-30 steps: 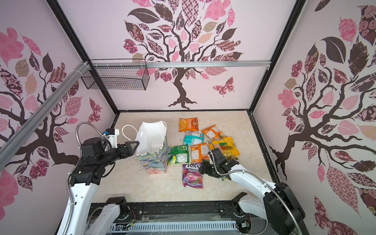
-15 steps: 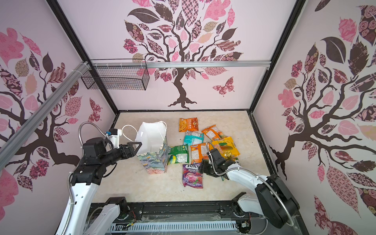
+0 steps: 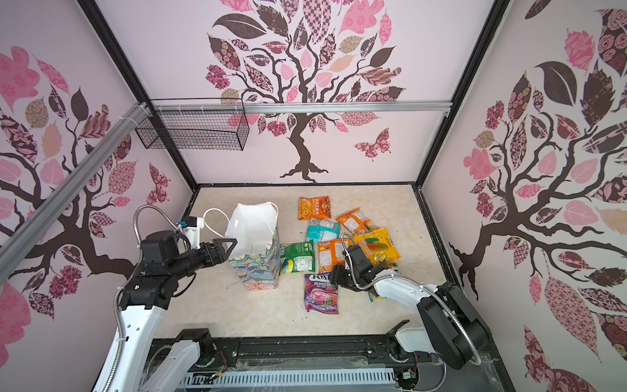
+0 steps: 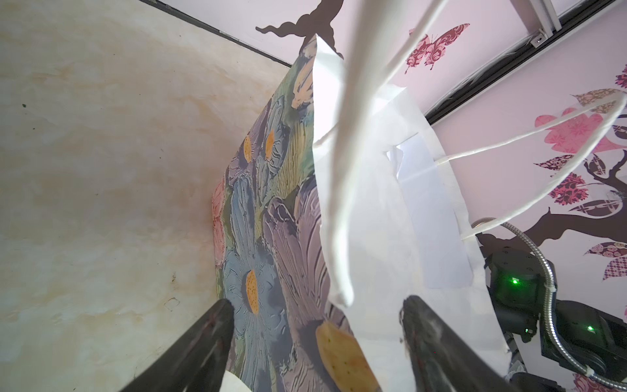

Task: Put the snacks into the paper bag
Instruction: 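Lower the right gripper onto the purple Fox's Berries packet and close it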

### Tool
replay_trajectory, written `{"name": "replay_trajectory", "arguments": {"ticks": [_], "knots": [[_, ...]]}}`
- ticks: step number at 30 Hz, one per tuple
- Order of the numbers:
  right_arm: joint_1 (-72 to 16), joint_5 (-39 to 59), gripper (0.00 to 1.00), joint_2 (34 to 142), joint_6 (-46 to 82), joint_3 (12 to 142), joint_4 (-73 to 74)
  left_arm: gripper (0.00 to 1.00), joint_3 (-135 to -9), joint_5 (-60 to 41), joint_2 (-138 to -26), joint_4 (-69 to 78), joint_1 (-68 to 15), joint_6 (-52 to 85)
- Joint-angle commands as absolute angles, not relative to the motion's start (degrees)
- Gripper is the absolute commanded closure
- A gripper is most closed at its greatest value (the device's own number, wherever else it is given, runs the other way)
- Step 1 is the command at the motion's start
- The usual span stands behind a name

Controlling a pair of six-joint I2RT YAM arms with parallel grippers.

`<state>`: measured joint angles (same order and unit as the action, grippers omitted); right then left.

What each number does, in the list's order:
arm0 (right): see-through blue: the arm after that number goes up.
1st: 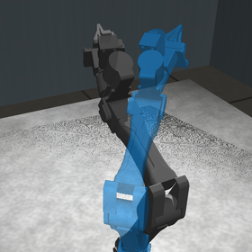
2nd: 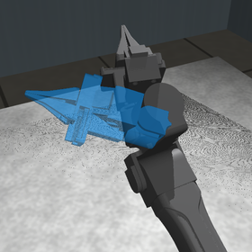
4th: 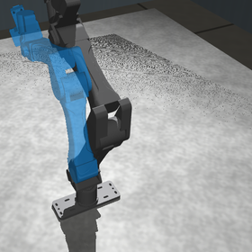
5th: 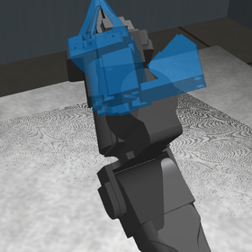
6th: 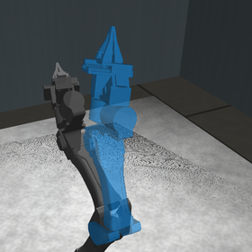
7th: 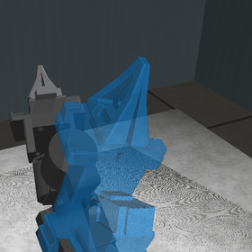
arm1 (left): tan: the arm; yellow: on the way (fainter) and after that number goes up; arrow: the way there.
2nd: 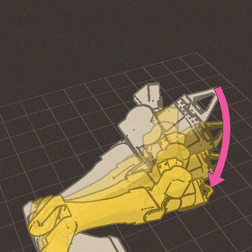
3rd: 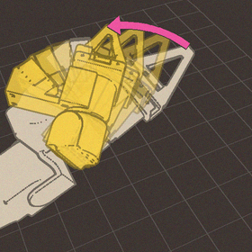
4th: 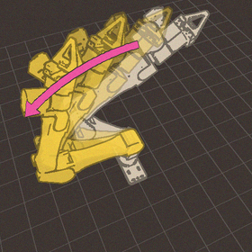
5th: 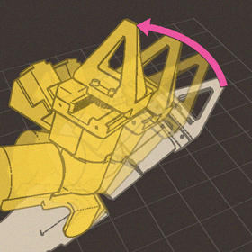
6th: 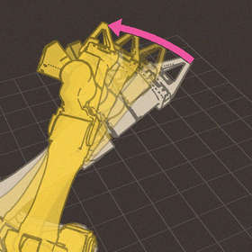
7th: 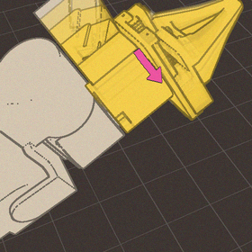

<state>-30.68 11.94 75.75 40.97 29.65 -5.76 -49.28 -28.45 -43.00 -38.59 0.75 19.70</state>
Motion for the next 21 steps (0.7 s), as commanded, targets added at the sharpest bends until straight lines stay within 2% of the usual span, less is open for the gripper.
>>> {"name": "replay_trajectory", "arguments": {"ticks": [1,10,21], "knots": [[-30.89,10.28,0.33,77.25,40.97,29.84,-6.16,0.19,-47.96,-27.66,-42.79,-37.7,0.09,19.5],[-30.83,9.59,0.4,77.43,40.98,29.97,-5.1,0.19,-48.25,-28.35,-44.67,-37.86,-0.51,19.47],[-30.83,9.66,0.58,78.63,41.56,30.32,-2.06,0.17,-48.07,-28.34,-44.4,-37.5,-0.79,19.23]]}}
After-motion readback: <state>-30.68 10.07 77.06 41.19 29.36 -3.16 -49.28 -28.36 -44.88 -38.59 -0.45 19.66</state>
